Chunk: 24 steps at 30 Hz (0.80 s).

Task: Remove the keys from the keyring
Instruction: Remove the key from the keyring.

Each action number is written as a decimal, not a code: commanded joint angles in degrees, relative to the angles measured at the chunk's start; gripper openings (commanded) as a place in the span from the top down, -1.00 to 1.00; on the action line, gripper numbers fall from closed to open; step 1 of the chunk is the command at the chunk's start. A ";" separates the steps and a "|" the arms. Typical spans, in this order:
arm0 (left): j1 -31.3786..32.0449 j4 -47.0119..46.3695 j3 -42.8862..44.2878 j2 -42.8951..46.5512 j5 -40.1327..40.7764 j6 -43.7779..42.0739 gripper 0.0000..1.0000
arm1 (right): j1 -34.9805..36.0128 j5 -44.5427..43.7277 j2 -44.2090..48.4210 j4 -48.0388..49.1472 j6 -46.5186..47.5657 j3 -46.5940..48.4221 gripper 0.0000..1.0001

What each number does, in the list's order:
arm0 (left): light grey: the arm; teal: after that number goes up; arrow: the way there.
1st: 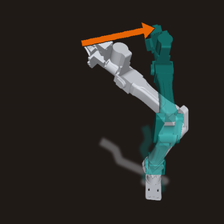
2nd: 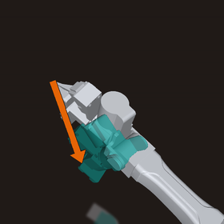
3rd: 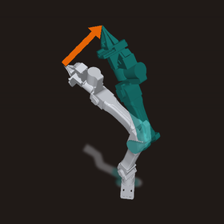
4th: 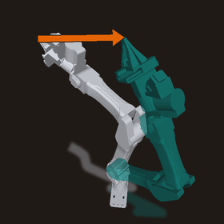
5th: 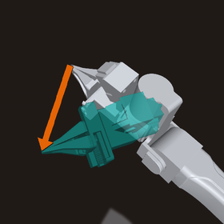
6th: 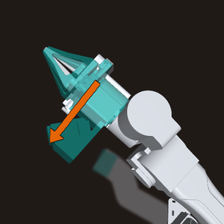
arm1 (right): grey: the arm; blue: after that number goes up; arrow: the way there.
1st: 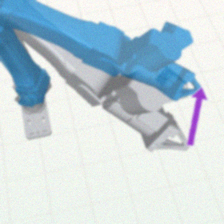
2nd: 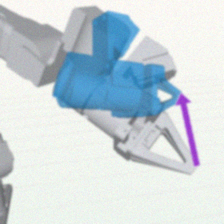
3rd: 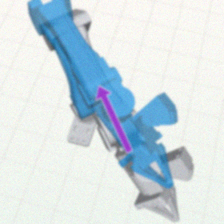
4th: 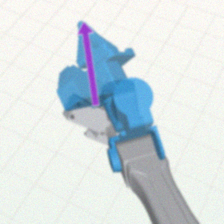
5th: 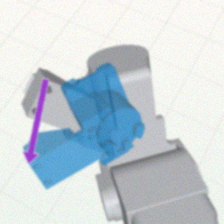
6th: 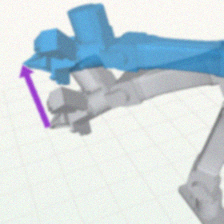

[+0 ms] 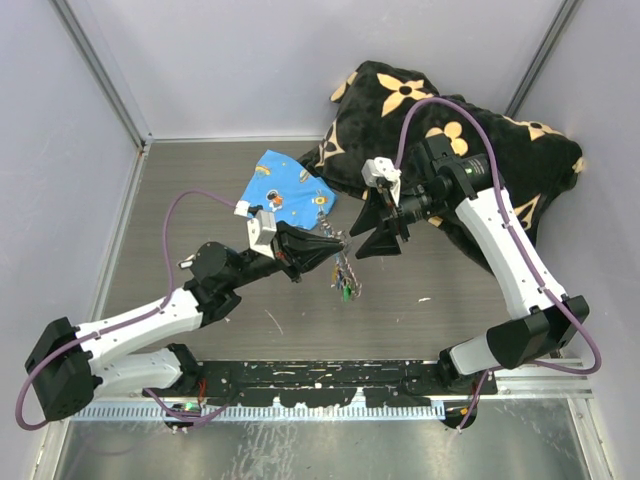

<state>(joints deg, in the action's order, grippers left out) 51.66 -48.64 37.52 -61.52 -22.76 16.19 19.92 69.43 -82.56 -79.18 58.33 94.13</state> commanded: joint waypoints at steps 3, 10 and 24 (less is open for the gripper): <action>-0.22 -6.26 3.52 -0.19 0.03 1.01 1.00 | -0.10 6.72 0.34 1.22 0.61 0.41 -0.16; -0.24 -6.33 4.16 -0.83 -0.08 1.71 1.00 | -0.03 4.84 1.06 5.30 -2.27 -3.04 -0.04; -0.20 -5.61 4.33 -1.03 0.90 1.83 1.00 | 0.07 6.66 1.44 2.02 2.37 -3.28 0.78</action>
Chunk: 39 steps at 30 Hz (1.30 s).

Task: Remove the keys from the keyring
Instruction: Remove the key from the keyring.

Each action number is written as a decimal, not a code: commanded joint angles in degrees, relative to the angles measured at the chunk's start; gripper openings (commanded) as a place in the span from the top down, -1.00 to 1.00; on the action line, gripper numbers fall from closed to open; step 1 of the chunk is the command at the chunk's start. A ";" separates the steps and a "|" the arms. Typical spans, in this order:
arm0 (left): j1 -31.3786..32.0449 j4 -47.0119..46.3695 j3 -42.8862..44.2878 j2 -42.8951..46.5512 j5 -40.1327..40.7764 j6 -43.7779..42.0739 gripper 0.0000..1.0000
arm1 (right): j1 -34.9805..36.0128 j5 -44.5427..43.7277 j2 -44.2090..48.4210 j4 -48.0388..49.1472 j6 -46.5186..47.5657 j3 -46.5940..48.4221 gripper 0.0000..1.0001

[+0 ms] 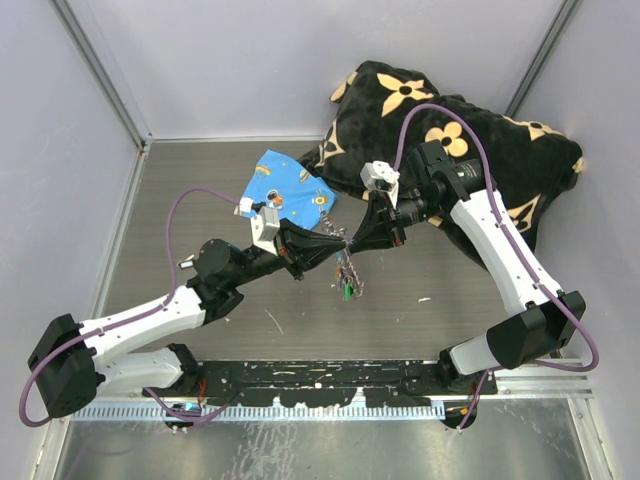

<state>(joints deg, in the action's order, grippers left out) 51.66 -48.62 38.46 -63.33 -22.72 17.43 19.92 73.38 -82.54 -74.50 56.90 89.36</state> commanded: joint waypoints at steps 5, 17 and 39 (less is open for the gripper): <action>-0.21 -4.69 3.54 0.88 1.56 0.06 1.00 | 0.86 0.54 1.91 -3.02 5.18 0.49 0.93; -0.20 -3.55 3.82 -0.36 2.05 -0.35 1.00 | 4.03 -4.67 2.39 3.31 -3.24 0.79 0.94; -0.24 -1.75 1.84 0.21 2.22 -1.17 1.00 | 3.69 -7.75 2.61 -0.41 -5.16 6.22 0.20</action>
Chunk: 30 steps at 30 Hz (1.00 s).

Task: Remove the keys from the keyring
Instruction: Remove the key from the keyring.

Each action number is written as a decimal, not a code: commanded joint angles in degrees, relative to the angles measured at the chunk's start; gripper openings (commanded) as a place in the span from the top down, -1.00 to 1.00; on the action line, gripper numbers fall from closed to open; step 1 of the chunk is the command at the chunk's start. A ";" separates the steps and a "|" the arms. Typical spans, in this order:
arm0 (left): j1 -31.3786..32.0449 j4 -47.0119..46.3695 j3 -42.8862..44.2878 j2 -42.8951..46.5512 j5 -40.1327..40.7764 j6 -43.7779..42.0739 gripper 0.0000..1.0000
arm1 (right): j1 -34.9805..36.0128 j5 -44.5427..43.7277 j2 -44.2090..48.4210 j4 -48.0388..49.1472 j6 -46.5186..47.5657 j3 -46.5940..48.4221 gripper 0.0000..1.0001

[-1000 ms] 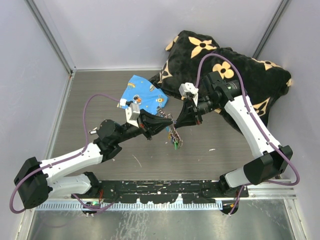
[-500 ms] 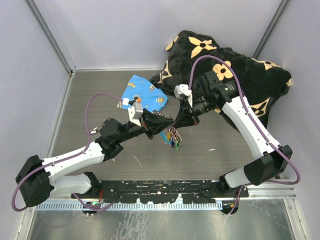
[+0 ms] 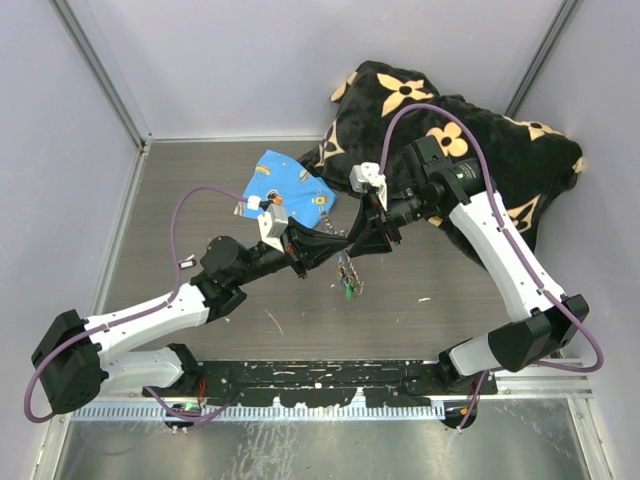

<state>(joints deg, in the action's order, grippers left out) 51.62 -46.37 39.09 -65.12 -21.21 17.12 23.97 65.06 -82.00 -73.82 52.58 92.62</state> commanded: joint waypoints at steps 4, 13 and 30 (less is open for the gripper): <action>-0.19 -3.73 1.05 2.27 0.94 -1.11 1.00 | -0.45 1.26 2.17 -3.02 0.39 3.57 0.16; -0.18 -3.99 1.43 2.09 0.57 -0.87 1.00 | -0.46 3.86 2.46 0.23 -1.93 0.19 0.38; -0.18 -3.77 0.57 2.69 0.88 -0.23 1.00 | -0.45 5.06 2.10 0.41 -1.91 1.08 0.98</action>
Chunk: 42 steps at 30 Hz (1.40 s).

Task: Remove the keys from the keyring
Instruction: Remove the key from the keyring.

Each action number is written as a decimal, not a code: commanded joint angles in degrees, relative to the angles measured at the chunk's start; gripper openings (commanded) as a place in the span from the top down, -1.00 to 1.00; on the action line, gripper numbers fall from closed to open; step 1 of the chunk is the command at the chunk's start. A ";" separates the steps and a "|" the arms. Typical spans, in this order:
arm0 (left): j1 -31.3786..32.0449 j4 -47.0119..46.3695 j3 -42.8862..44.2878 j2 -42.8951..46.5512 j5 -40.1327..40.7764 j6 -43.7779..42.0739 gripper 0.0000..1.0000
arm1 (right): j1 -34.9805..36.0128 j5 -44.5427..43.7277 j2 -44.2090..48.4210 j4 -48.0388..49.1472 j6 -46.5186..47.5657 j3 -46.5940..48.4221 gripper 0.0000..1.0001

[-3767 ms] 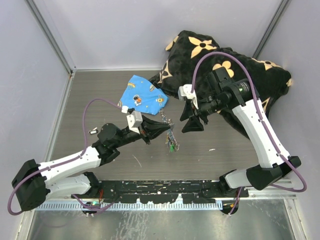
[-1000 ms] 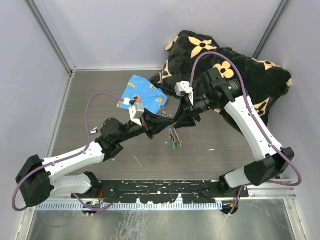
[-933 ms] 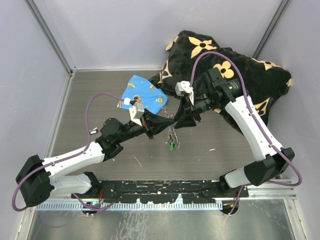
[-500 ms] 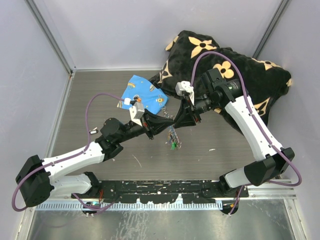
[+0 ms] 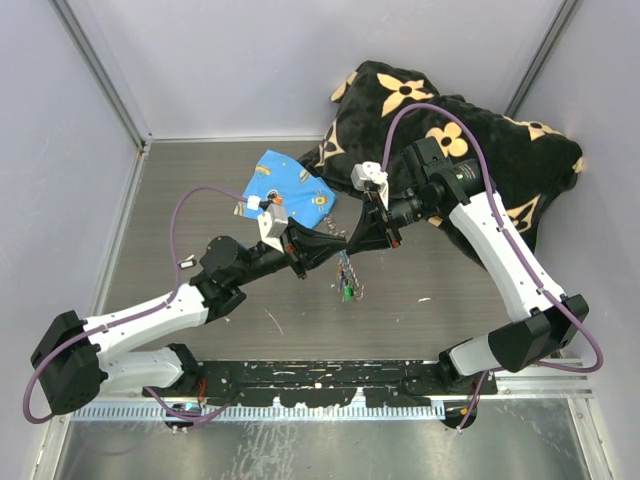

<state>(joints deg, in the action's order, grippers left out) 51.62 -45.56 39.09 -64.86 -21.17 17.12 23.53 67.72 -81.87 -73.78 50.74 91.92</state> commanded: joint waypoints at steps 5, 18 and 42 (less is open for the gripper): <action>-0.15 -2.82 0.07 3.60 1.19 -0.21 0.88 | -0.02 -0.54 1.88 -0.58 0.61 2.71 0.98; -0.98 13.20 1.17 10.76 -0.48 -5.67 0.29 | 0.48 -5.19 1.45 -0.59 0.66 2.19 0.98; 1.43 26.24 7.41 5.96 -5.78 -16.69 0.30 | 14.67 -31.13 -3.92 -9.73 5.07 10.72 0.98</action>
<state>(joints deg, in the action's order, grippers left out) 51.35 -9.63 47.16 -58.33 -28.62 -0.43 36.34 41.30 -85.86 -82.46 55.61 99.74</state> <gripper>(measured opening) 0.364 0.062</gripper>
